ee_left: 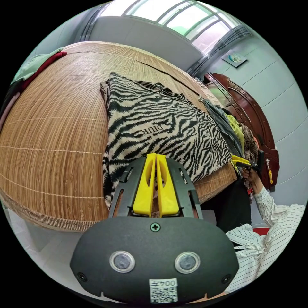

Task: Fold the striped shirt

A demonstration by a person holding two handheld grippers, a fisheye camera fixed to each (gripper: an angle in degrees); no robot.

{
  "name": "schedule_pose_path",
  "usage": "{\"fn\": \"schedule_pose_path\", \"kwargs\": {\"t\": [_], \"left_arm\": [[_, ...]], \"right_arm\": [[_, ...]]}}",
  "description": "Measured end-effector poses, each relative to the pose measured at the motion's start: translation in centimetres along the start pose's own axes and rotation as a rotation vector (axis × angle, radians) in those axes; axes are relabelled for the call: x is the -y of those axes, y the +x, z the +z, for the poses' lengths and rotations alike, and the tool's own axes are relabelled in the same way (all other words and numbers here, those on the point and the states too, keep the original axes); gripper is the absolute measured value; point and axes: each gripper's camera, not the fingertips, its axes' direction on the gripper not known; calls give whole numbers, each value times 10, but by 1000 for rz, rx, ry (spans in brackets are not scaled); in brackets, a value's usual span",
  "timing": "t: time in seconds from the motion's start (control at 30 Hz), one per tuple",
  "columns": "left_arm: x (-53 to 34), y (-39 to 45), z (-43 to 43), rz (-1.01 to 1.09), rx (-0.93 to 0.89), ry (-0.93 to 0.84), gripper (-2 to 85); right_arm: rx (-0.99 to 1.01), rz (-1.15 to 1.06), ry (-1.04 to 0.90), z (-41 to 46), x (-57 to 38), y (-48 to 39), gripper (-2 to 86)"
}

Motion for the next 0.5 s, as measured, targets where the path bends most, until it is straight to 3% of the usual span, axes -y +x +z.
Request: {"fn": "schedule_pose_path", "kwargs": {"t": [0.2, 0.3, 0.5], "left_arm": [[2, -7, -4, -2, 2, -4, 0], [3, -12, -6, -3, -4, -5, 0], [3, -24, -11, -18, -39, -6, 1]], "right_arm": [[54, -96, -57, 15, 8, 14, 61], [14, -67, -45, 18, 5, 28, 12], [85, 40, -13, 23, -12, 58, 12]]}}
